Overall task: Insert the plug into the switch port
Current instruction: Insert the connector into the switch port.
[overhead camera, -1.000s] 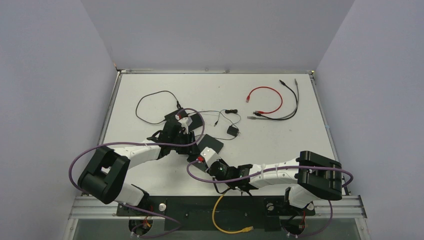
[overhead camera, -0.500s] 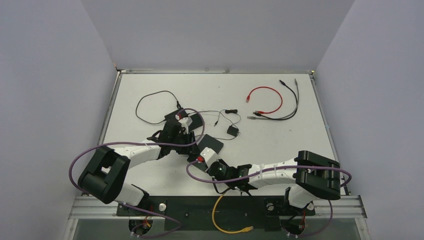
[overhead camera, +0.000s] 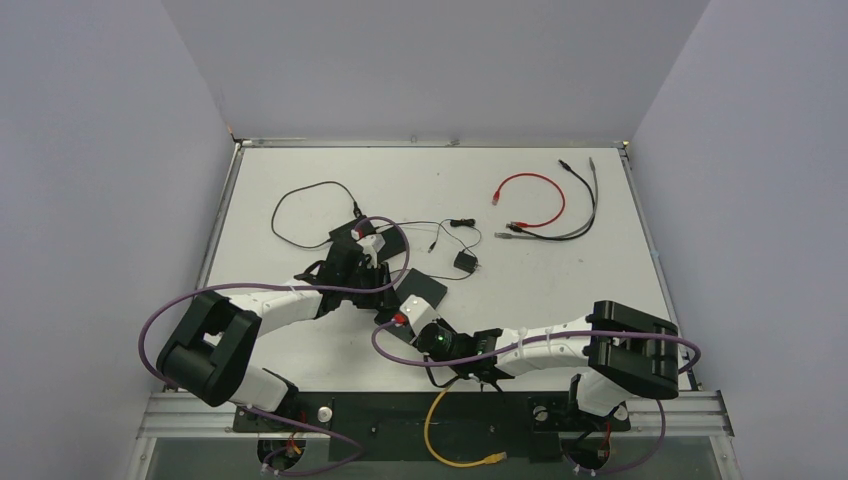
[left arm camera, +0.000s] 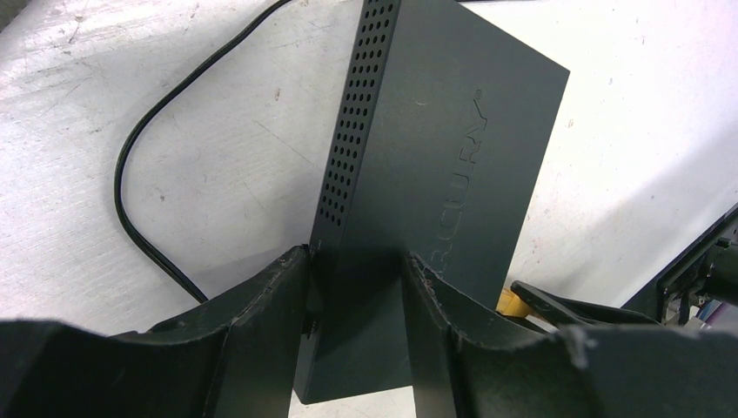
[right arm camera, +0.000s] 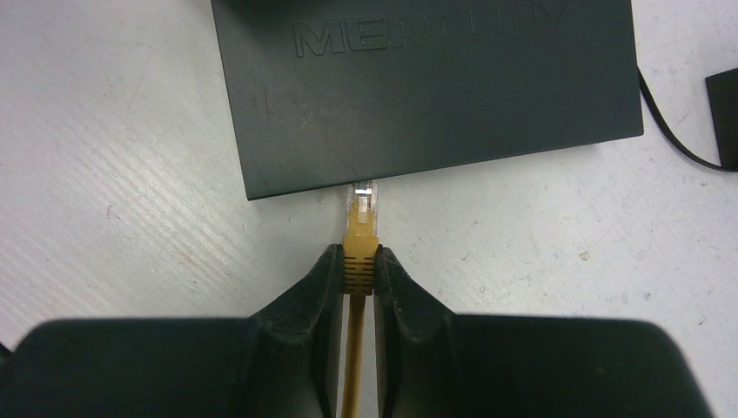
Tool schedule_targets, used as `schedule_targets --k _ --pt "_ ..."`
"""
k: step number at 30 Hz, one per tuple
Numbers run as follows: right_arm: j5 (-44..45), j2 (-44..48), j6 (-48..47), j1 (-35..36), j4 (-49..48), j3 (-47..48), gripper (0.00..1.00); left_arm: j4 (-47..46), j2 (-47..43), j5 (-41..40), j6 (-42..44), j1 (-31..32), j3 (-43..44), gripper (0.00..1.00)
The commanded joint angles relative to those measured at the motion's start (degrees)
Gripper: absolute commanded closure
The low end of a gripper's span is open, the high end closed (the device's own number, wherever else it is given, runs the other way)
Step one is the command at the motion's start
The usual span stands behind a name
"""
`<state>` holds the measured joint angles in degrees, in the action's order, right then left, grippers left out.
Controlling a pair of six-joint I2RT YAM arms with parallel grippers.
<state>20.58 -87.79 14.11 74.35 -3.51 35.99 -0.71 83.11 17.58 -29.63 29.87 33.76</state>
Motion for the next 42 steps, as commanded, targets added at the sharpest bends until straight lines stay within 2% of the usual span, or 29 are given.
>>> schedule_targets --k 1,11,24,31,42 --pt "-0.3 -0.3 -0.2 0.0 -6.8 0.3 1.00 -3.1 0.3 3.2 0.0 -0.1 1.1 0.60" --pt "-1.5 -0.2 -1.8 -1.4 -13.6 -2.8 1.00 -3.4 -0.6 4.3 -0.5 0.1 -1.1 0.61" --pt "-5.8 3.9 0.1 -3.0 -15.6 -3.3 1.00 -4.6 -1.6 4.4 -1.5 0.5 -3.3 0.61" --pt "-5.4 3.9 0.0 -3.9 -17.1 -3.0 1.00 -5.6 -2.6 4.8 -2.5 1.2 -4.5 0.61" --pt "-6.0 3.2 -2.0 -6.3 -27.5 -5.5 1.00 -6.2 -4.9 5.1 -3.9 3.3 -6.6 0.61"
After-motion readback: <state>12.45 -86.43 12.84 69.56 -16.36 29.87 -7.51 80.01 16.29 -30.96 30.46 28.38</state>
